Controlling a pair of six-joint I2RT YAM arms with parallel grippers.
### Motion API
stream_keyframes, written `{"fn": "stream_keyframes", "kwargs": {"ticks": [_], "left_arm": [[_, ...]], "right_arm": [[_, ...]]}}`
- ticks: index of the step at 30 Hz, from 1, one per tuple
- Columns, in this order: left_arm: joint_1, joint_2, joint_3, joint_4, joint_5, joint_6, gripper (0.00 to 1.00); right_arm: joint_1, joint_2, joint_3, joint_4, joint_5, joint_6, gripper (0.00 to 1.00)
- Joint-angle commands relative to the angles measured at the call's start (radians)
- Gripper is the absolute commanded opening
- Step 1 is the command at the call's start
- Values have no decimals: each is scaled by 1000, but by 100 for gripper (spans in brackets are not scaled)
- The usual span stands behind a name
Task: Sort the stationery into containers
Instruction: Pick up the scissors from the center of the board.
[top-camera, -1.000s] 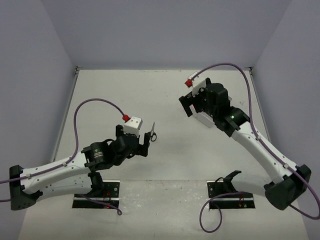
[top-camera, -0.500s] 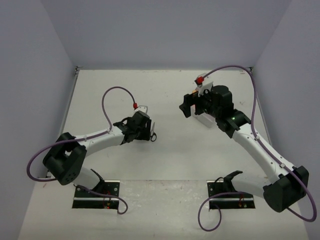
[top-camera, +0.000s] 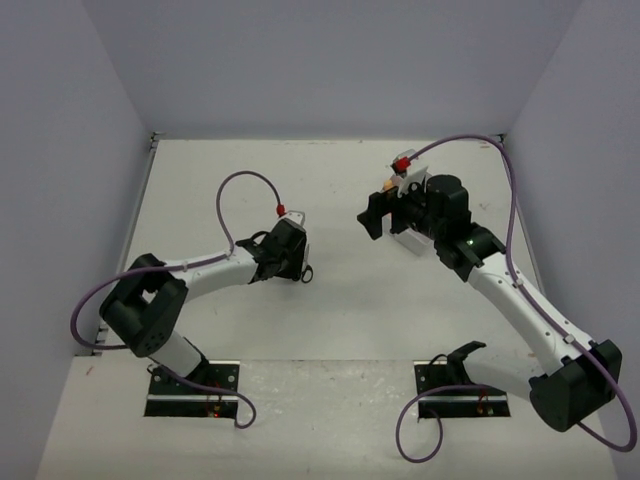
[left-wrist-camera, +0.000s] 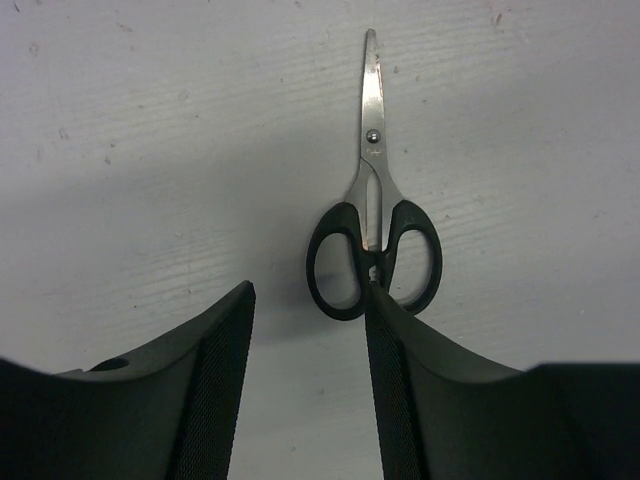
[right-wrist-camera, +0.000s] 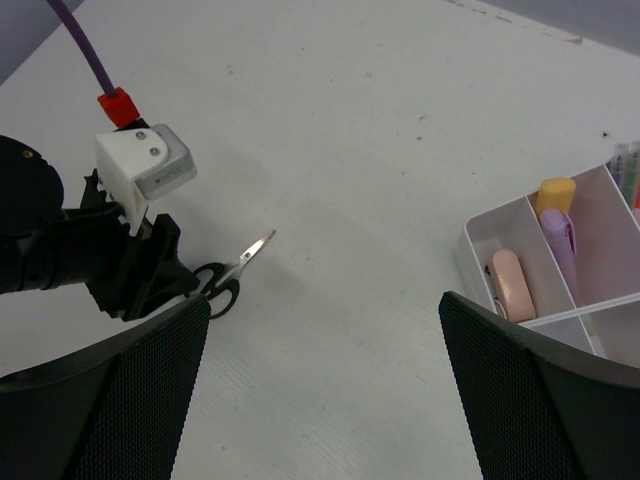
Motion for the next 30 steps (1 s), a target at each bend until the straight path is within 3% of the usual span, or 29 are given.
{"fn": "stream_keyframes", "kwargs": {"ticks": [1,4,8,12,18,22,26,30], "left_arm": [[4,54,28,35,18,32,49],[4,84,28,41,12,33,45],[4,112,25,45,15,40,18],[3,124,17,54,39,49,0],[2,97,0,93,99,99,0],[-2,-67,-92,237,172,116,0],[-29,-226,-169,363,130,137,0],[-105,-420,-283,497,3,191,0]], "right_arm": [[-1,-17,-10,53,-32,12,99],[0,-16,-8,53,-33,9,99],[0,-15,-10,55,-27,9,99],[-4,-11,-19,67,9,43,99],[-76,6,-15,74,-83,150,99],[-112,41,-9,92,-256,176,99],[-111,64,-7,122,-321,213,99],[-101,97,-66,302,-473,374,99]]}}
